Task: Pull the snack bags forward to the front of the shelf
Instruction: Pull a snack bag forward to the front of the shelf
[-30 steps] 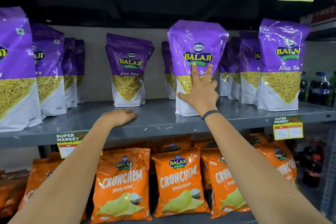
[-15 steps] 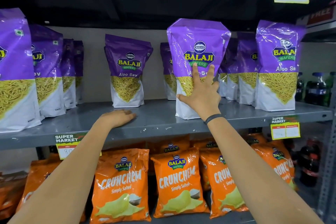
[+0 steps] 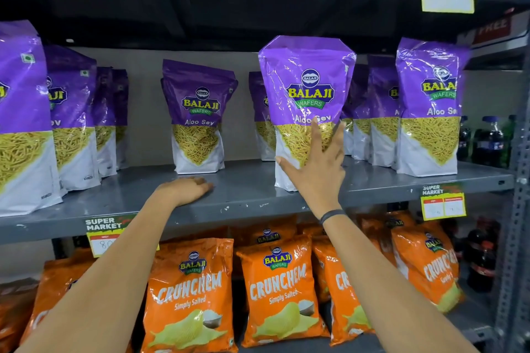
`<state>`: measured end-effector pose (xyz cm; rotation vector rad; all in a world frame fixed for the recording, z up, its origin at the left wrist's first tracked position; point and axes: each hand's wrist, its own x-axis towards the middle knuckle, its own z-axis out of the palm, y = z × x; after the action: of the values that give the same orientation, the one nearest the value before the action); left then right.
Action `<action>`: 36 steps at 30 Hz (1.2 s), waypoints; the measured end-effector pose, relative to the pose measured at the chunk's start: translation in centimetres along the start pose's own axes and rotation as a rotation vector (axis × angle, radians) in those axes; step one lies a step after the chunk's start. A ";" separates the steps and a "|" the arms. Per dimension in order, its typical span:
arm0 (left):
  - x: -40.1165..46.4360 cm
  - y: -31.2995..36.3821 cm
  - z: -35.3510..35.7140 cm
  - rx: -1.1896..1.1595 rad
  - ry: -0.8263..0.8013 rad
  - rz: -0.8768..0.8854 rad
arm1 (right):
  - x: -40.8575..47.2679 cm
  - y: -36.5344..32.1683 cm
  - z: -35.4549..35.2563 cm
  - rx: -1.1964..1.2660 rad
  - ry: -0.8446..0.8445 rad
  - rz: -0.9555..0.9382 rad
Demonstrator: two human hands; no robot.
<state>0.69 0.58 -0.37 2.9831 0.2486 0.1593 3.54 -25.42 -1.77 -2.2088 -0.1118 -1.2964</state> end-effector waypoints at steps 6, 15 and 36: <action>-0.1 0.1 0.0 -0.002 0.002 0.007 | -1.1 1.1 1.3 0.009 0.107 -0.034; -0.1 -0.1 0.0 -0.002 0.014 0.011 | -1.0 1.1 1.6 0.002 0.122 -0.034; -2.1 -3.6 -1.9 -0.006 0.148 -0.030 | -1.6 -4.1 2.1 0.038 0.336 -0.338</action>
<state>-2.14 4.02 0.71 2.9626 0.3080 0.3780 2.93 -20.56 -2.15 -1.9642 -0.3888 -1.8136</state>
